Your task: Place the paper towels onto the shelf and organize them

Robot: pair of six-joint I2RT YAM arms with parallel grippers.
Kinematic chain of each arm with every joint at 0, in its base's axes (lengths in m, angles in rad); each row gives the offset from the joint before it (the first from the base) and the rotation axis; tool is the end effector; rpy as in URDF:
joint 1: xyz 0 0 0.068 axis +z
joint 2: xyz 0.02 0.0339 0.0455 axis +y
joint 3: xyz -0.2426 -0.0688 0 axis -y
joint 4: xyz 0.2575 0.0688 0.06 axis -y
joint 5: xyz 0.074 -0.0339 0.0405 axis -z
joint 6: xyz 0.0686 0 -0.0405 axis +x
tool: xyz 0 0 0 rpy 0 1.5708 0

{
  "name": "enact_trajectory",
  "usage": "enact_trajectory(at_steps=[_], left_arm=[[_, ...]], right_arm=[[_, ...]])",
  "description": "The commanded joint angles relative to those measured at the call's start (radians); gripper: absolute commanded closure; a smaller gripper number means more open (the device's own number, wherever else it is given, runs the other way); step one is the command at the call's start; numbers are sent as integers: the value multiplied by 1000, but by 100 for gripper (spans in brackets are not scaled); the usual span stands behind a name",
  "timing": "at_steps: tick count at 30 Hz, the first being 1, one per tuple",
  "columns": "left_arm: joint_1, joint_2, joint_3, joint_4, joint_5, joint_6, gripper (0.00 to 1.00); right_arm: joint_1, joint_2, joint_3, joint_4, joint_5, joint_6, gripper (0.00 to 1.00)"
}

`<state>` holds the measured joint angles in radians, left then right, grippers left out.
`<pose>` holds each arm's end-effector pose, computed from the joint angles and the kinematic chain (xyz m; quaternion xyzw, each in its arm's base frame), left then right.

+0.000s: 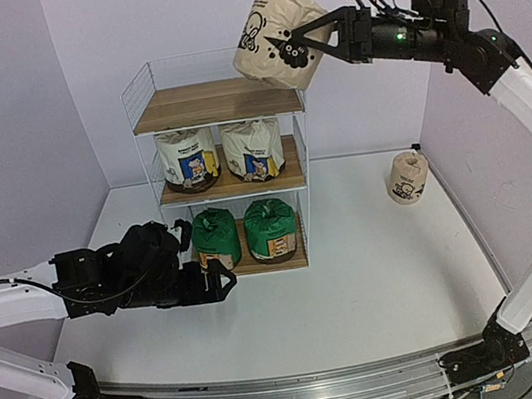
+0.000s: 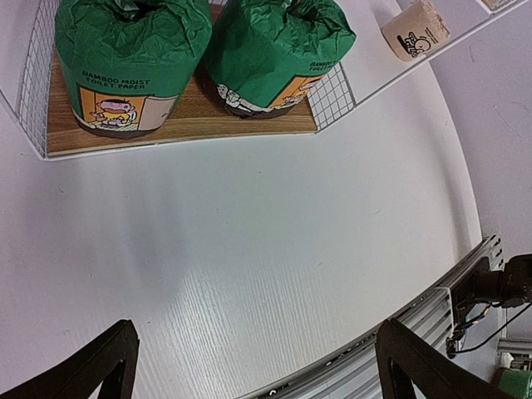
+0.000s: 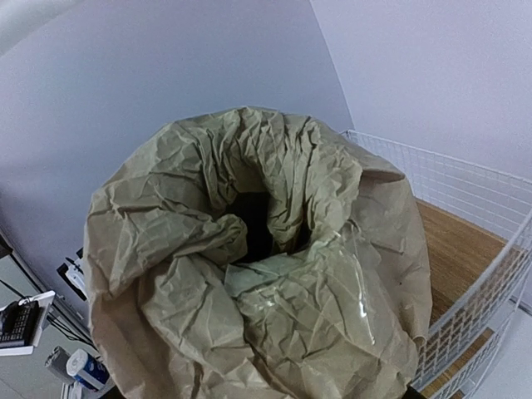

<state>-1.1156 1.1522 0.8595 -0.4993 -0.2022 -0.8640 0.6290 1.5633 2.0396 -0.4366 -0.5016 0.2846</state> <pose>0.1374 -0.2494 0.2178 0.0775 0.9179 -0.2645 0.2853 0.2665 0.2347 0.5328 -0.2913 0.6307 0.4624 0.5510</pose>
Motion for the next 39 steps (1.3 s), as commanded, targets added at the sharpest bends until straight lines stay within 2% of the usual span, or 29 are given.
enact_trajectory(at_steps=[1,9,12,26,29,34,39], left_arm=[[5,-13,-19,31,6,-9,0],[5,-33,-33,34,9,-12,0],[5,-41,-38,35,12,-14,0],[5,-70,-61,33,20,-21,0],[5,-70,-62,35,24,-21,0],[5,-72,-62,31,26,-21,1],[5,-82,-62,26,26,-23,0]], right_arm=[[84,22,77,35,63,-99,68],[192,108,153,21,239,-212,67],[227,134,164,11,374,-302,65],[247,224,211,-14,614,-384,58],[250,246,231,-13,640,-388,53],[262,276,264,-13,669,-404,32],[280,309,308,-11,741,-429,18]])
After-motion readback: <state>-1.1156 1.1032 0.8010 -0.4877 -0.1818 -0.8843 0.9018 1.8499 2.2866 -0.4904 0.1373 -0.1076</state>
